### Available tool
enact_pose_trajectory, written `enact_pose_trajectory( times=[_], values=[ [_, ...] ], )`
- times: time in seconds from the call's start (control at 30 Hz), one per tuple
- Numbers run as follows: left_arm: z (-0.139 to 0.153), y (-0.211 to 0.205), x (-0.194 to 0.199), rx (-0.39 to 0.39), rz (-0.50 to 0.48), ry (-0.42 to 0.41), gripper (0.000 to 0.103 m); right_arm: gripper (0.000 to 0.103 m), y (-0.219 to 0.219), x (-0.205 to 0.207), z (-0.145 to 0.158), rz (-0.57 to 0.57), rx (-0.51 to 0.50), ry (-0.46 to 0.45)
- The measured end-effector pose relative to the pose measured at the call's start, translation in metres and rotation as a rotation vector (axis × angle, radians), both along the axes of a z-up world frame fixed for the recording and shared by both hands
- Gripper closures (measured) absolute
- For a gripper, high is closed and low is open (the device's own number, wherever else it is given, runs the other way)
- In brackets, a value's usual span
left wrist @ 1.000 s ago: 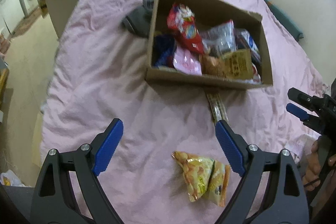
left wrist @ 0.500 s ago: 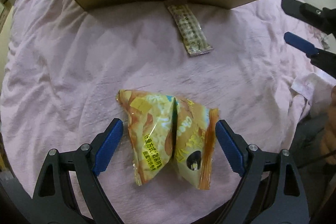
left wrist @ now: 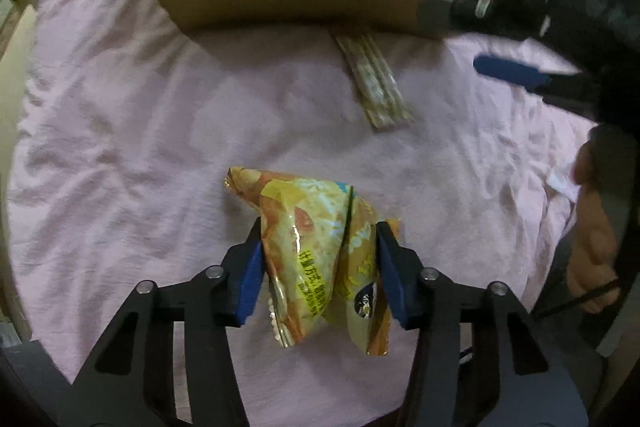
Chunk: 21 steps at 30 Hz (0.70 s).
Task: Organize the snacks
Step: 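Grasp the yellow chip bag with the left gripper while the right gripper grasps the checkered wafer packet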
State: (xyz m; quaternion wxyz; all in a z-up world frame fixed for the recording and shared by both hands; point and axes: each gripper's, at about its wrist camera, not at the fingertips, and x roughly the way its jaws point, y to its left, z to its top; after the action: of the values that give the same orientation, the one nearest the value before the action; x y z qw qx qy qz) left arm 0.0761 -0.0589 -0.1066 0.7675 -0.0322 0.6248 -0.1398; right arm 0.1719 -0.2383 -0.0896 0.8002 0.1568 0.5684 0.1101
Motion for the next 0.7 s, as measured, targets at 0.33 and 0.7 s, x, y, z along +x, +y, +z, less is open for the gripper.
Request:
enact_pose_trajectory(
  times=[0.33, 0.7],
  values=[
    [0.035, 0.053, 0.020, 0.005, 0.226, -0.115, 0.060, 0.020, 0.027, 0.020, -0.047, 0.069, -0.144, 0.114],
    [0.036, 0.055, 0.021, 0.040, 0.225, -0.154, 0.061, 0.028, 0.067, 0.024, -0.070, 0.180, -0.358, 0.055]
  ],
)
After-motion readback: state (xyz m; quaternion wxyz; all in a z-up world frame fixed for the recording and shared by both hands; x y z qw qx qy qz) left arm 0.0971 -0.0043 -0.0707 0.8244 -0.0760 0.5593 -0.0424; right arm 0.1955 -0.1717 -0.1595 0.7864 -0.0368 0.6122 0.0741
